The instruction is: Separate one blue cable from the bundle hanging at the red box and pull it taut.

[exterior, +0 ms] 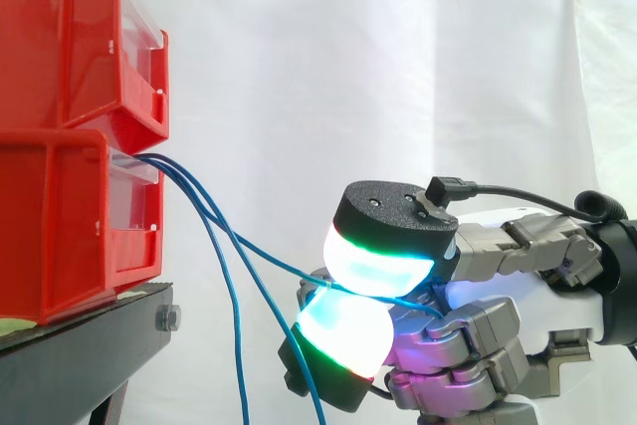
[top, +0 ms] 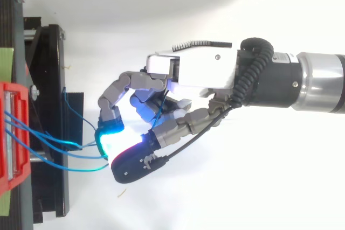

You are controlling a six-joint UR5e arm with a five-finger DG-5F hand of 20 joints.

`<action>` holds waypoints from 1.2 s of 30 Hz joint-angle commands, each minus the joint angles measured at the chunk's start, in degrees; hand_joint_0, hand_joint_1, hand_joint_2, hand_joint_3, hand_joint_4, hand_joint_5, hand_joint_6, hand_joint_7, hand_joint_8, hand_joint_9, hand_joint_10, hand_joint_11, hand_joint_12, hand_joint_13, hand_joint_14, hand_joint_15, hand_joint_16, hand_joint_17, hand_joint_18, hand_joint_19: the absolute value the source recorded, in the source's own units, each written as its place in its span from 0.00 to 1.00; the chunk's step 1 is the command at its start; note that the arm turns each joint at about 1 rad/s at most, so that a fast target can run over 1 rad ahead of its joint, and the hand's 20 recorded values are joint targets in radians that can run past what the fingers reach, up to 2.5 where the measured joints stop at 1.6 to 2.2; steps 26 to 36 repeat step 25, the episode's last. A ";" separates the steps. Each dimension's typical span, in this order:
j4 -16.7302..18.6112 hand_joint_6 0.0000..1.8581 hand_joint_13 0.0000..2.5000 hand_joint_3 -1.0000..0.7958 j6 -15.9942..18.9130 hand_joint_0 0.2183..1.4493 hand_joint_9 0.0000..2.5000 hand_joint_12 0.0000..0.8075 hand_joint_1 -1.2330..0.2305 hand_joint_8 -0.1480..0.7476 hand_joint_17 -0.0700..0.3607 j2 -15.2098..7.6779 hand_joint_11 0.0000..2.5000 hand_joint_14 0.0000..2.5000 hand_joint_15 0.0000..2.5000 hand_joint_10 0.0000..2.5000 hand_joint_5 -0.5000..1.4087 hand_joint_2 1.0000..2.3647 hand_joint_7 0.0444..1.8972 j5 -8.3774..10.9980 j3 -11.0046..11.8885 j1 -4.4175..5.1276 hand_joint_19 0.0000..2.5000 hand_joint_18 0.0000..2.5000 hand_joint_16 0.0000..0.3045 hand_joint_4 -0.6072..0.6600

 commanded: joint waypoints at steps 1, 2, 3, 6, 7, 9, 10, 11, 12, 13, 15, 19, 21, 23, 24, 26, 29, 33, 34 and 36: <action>0.01 0.54 0.35 0.59 0.00 0.49 0.32 0.37 0.31 0.47 0.29 0.00 0.42 1.00 0.52 0.69 0.14 0.01 0.51 0.00 -0.03 0.00 0.74 0.51 0.08 0.50; -0.08 0.53 0.35 0.59 0.00 0.49 0.32 0.36 0.31 0.47 0.29 0.00 0.42 1.00 0.53 0.69 0.14 0.01 0.51 0.00 -0.03 0.00 0.75 0.51 0.08 0.50; 0.01 0.54 0.35 0.59 0.00 0.49 0.32 0.37 0.31 0.47 0.29 0.00 0.42 1.00 0.52 0.69 0.14 0.01 0.51 0.00 0.06 0.00 0.75 0.51 0.08 0.50; -0.08 0.54 0.35 0.59 0.00 0.49 0.32 0.36 0.31 0.47 0.29 0.00 0.42 1.00 0.52 0.69 0.14 0.01 0.51 0.00 0.06 0.00 0.75 0.51 0.08 0.50; 0.01 0.53 0.35 0.59 0.00 0.49 0.32 0.36 0.31 0.47 0.29 0.00 0.42 1.00 0.52 0.69 0.14 0.01 0.51 0.00 -0.03 0.00 0.75 0.51 0.08 0.50; -0.08 0.53 0.35 0.59 0.00 0.49 0.32 0.37 0.31 0.46 0.29 0.00 0.42 1.00 0.52 0.69 0.14 0.01 0.51 0.00 0.06 0.00 0.75 0.51 0.08 0.50; 0.01 0.54 0.35 0.59 0.00 0.49 0.32 0.36 0.31 0.47 0.29 0.00 0.43 1.00 0.52 0.69 0.14 0.01 0.51 0.00 0.06 0.00 0.75 0.51 0.08 0.50; 0.01 0.54 0.35 0.59 0.00 0.49 0.32 0.37 0.31 0.47 0.29 0.00 0.43 1.00 0.52 0.69 0.14 0.01 0.51 0.00 0.06 0.00 0.75 0.51 0.08 0.50; 0.01 0.54 0.35 0.59 0.00 0.49 0.32 0.37 0.31 0.47 0.29 0.00 0.42 1.00 0.52 0.69 0.14 0.01 0.51 0.00 -0.03 0.00 0.75 0.51 0.08 0.50; -0.08 0.54 0.36 0.59 0.00 0.49 0.32 0.37 0.31 0.47 0.29 0.00 0.43 1.00 0.52 0.68 0.14 0.01 0.51 0.00 -0.03 0.00 0.75 0.51 0.08 0.50; 0.01 0.53 0.35 0.59 0.00 0.50 0.32 0.37 0.31 0.46 0.29 0.00 0.42 1.00 0.52 0.68 0.14 0.01 0.51 0.00 -0.03 0.00 0.75 0.52 0.08 0.50; 0.01 0.53 0.35 0.59 0.00 0.50 0.32 0.37 0.31 0.47 0.29 0.00 0.43 1.00 0.51 0.68 0.14 0.01 0.51 0.00 0.06 0.00 0.75 0.52 0.08 0.50; -0.08 0.53 0.35 0.59 0.00 0.50 0.32 0.37 0.31 0.47 0.29 0.00 0.42 1.00 0.52 0.68 0.14 0.01 0.51 0.00 0.06 0.00 0.75 0.52 0.08 0.50; 0.01 0.53 0.36 0.59 0.00 0.49 0.32 0.37 0.31 0.47 0.29 0.00 0.43 1.00 0.52 0.68 0.14 0.01 0.51 0.00 -0.03 0.00 0.75 0.52 0.08 0.50; -0.08 0.53 0.36 0.59 0.00 0.49 0.32 0.37 0.31 0.47 0.29 0.00 0.42 1.00 0.52 0.68 0.14 0.01 0.51 0.00 -0.03 0.00 0.75 0.52 0.08 0.50; -0.08 0.53 0.36 0.59 0.00 0.49 0.32 0.37 0.31 0.47 0.29 0.00 0.42 1.00 0.52 0.68 0.14 0.01 0.51 0.00 -0.03 0.00 0.75 0.52 0.08 0.50; -0.08 0.53 0.36 0.59 0.00 0.49 0.32 0.37 0.31 0.47 0.29 0.00 0.42 1.00 0.52 0.68 0.14 0.01 0.51 0.00 -0.03 0.00 0.75 0.52 0.08 0.50; -0.08 0.53 0.36 0.59 0.00 0.49 0.32 0.37 0.31 0.47 0.29 0.00 0.42 1.00 0.52 0.68 0.14 0.01 0.51 0.00 -0.03 0.00 0.75 0.52 0.08 0.50; -0.08 0.53 0.36 0.59 0.00 0.49 0.32 0.37 0.31 0.47 0.29 0.00 0.42 1.00 0.52 0.68 0.14 0.01 0.51 0.00 -0.03 0.00 0.75 0.52 0.08 0.50; -0.08 0.53 0.36 0.59 0.00 0.49 0.32 0.37 0.31 0.47 0.29 0.00 0.42 1.00 0.52 0.68 0.14 0.01 0.51 0.00 -0.03 0.00 0.75 0.52 0.08 0.50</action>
